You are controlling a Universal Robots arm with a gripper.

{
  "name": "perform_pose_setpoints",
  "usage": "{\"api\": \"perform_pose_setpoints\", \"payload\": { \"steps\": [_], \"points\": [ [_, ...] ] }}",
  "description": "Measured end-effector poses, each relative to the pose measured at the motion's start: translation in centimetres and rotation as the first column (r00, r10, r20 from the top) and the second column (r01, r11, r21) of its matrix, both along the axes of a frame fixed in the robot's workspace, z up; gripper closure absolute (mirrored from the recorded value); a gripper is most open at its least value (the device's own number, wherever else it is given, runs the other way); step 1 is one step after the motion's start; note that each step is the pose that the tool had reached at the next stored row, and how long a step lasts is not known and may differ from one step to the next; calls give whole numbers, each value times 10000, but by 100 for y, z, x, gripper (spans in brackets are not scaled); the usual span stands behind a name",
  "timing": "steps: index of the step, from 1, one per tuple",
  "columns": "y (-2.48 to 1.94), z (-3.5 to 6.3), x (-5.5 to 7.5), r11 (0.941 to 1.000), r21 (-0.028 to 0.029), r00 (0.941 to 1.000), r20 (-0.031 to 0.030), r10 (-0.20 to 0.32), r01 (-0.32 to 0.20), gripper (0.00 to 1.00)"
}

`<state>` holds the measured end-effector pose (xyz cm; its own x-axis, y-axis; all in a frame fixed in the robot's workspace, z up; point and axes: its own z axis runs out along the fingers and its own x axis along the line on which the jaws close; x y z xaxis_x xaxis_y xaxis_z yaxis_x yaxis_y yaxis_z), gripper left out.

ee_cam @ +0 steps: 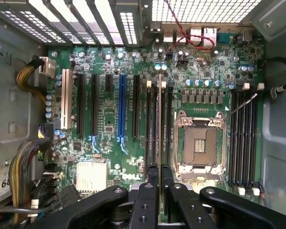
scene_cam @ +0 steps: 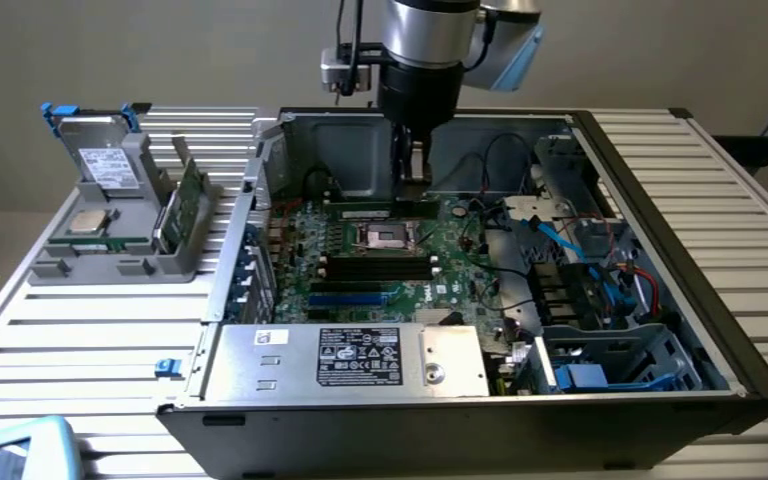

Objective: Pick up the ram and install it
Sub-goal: 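Insert the ram into the slot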

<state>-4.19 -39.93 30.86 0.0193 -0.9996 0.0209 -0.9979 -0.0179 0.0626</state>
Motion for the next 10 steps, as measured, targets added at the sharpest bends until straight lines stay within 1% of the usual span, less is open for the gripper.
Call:
{"api": "perform_pose_setpoints", "payload": {
  "steps": [3,10],
  "points": [
    [0,-46,0,10000,-53,10000,0,0,0,86],
    [-1,-173,-1,10000,-55,10000,9,-1,1,86]
  ]
}}
